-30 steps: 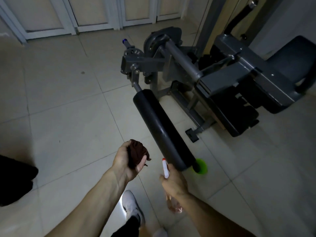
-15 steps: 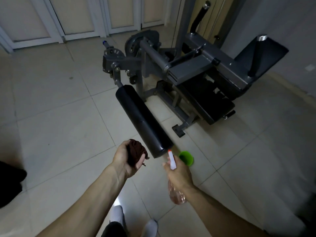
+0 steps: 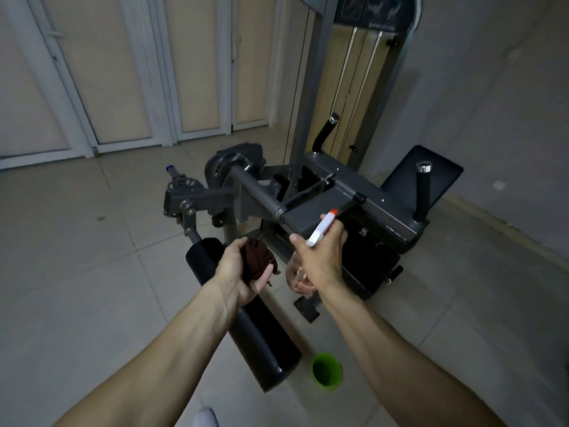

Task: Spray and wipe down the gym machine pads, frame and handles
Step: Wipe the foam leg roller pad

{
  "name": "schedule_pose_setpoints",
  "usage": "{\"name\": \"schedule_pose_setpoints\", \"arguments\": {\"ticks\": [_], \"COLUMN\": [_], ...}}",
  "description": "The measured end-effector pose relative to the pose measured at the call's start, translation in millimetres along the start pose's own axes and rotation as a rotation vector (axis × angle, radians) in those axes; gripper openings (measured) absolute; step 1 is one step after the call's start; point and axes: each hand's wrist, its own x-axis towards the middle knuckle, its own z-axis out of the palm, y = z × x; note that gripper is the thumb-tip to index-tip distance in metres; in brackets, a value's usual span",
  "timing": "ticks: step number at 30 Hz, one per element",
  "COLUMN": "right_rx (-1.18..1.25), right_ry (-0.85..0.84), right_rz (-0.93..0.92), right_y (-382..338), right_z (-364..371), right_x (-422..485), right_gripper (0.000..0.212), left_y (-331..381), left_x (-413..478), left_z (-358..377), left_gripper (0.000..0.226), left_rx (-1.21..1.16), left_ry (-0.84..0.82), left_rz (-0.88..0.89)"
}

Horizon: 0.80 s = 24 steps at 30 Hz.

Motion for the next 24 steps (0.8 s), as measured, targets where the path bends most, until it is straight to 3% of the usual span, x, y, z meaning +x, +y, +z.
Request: {"name": "schedule_pose_setpoints", "arguments": {"ticks": [7, 12, 19, 21, 24], "right_rx": [-0.03, -0.074, 0.016, -0.07, -0.1], "right_ry": [0.213, 0.3, 0.143, 0.224, 0.352], "right_rz": [-0.028, -0.005, 0.121, 0.1, -0.084], "right_y": [-24.9, -13.8, 2.9, 22.3, 50.1], "right_z": [35.3, 57.8, 51.9, 54.4, 72.7], "right_x": [134.5, 176.2, 143.8, 118.8, 75.1], "right_gripper": [0.077, 0.079, 0.137, 0.125, 0.061], "left_y": [54.7, 80.6, 77.6, 72.5, 69.4], "left_x": [78.0, 126.1, 182.7, 195.1, 202.3], "left_z": [23.3, 13.3, -0.1, -7.5, -12.7], "left_gripper": [0.044, 0.035, 0.035, 0.04, 0.036], "left_rx": [0.094, 0.082, 0.088, 0.094, 0.058], "left_ry": [-0.046, -0.047, -0.031, -0.011, 0.016], "left_rz": [-0.103, -0.184, -0.284, -0.311, -0.312]}}
